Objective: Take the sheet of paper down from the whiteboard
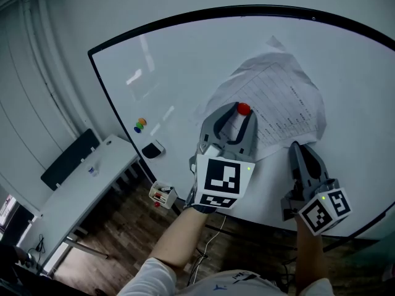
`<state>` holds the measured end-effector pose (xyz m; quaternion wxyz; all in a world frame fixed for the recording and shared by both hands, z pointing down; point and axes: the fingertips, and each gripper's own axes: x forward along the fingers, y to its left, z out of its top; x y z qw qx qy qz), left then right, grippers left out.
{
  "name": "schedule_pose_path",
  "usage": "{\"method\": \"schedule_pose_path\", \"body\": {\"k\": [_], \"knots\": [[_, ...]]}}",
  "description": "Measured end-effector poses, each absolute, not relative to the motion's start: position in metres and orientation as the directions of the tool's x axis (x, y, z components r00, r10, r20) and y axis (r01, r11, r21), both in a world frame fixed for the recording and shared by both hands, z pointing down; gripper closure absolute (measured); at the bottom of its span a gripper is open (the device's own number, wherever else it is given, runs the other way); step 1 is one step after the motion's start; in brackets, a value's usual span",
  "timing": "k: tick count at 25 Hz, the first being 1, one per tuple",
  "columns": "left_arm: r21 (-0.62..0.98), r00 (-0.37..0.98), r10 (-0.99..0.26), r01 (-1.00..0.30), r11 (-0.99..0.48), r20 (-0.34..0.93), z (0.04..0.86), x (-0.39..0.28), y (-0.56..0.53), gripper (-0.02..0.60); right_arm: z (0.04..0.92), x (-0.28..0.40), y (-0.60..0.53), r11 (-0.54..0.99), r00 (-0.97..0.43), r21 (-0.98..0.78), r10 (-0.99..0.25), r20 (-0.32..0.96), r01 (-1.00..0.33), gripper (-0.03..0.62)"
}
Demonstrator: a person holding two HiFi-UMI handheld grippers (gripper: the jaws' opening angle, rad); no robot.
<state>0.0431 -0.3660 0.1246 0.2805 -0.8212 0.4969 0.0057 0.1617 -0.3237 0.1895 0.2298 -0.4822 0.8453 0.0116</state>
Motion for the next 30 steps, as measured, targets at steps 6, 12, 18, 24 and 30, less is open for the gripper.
{"method": "schedule_pose_path", "body": {"k": [6, 12, 18, 24, 30], "knots": [[-0.373, 0.548, -0.783, -0.82, -0.434, -0.294, 0.151, 0.033, -0.335, 0.448, 0.209, 0.16, -0.307, 0.528, -0.451, -0.188, -0.827, -0.335, -0.829, 0.58], [-0.34, 0.584, -0.767, -0.801, -0.492, -0.266, 0.203, 0.018, -0.317, 0.448, 0.244, 0.147, -0.298, 0.524, -0.475, -0.177, -0.842, -0.256, -0.833, 0.58], [-0.315, 0.623, -0.749, -0.774, -0.55, -0.224, 0.252, 0.016, -0.301, 0.448, 0.283, 0.14, -0.295, 0.493, -0.466, -0.206, -0.869, -0.166, -0.845, 0.58], [-0.218, 0.65, -0.744, -0.757, -0.616, -0.154, 0.304, 0.019, -0.287, 0.448, 0.325, 0.14, -0.287, 0.433, -0.433, -0.249, -0.9, -0.06, -0.866, 0.58], [-0.124, 0.665, -0.744, -0.745, -0.656, -0.063, 0.351, 0.018, -0.283, 0.448, 0.366, 0.139, -0.285, 0.372, -0.4, -0.29, -0.916, 0.04, -0.882, 0.58]]}}
